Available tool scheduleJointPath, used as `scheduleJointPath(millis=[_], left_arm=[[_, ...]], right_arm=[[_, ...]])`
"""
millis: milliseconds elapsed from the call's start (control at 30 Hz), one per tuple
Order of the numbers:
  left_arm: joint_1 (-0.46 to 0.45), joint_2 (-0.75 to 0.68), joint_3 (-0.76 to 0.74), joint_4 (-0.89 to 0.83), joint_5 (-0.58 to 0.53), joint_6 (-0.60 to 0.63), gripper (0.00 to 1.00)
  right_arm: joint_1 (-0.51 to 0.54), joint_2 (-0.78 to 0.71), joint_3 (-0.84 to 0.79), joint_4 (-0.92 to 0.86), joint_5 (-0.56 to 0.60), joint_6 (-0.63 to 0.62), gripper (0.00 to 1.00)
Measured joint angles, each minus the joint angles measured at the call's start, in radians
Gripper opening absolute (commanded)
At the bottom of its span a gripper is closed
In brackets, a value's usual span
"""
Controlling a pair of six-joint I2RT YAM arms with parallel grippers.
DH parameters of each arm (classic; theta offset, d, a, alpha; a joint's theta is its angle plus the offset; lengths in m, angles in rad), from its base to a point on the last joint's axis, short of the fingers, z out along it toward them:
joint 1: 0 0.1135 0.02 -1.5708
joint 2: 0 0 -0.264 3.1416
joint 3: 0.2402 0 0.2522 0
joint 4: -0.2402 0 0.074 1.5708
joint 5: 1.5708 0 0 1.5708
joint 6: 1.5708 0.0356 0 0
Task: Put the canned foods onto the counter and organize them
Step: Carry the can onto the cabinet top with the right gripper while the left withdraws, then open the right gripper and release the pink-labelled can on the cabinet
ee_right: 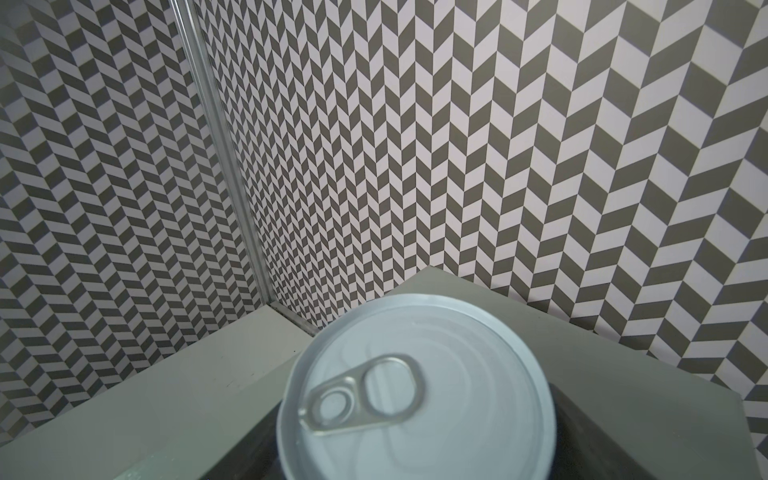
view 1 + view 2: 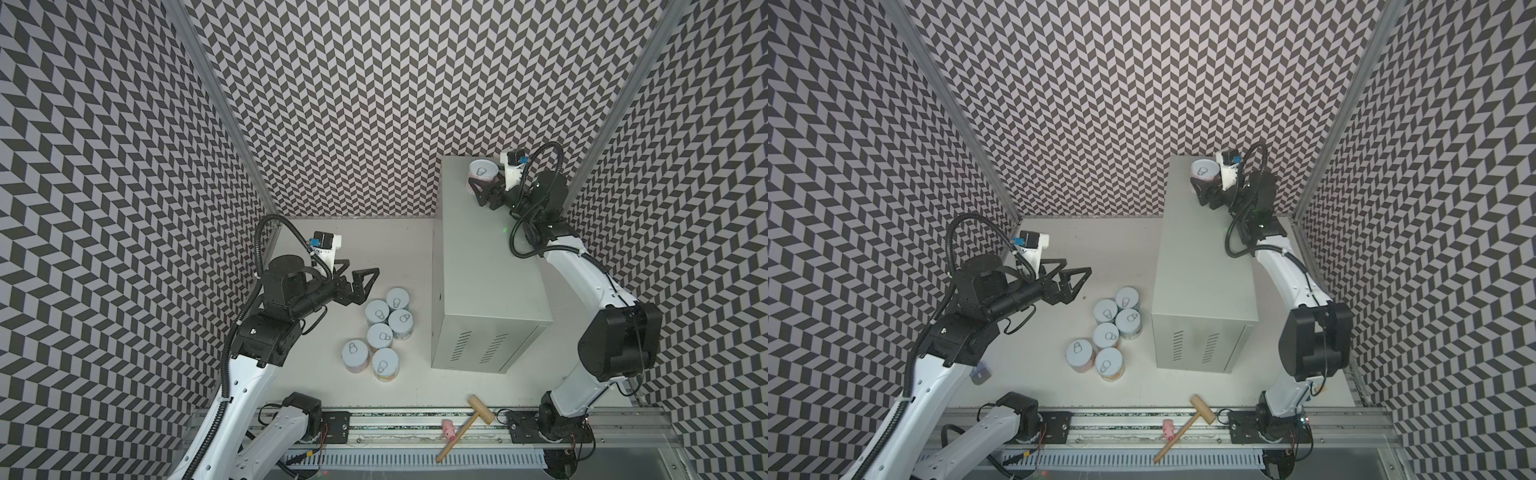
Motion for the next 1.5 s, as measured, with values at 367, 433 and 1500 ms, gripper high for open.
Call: scheduleJointPath(millis=[367,433,1500], left_arm=[[-0.006,-0.023,-0.014,0.002,-0.005,0.0,1.0],[-0.006,-0.029,-0.023,0.005,-0.009,0.0,1.0],[-0.051,0.051,-0.092,0.081,-0.062,-0.018,1.0]], right_arm=[[-0.002,-0.011,0.003,-0.008,0.011,0.006,0.76],[-0.002,-0.004,0.028,-0.029,0.021,0.013,0.72],[-0.072,0.134,0.191,-0.051,0.162,0.061,0.84]])
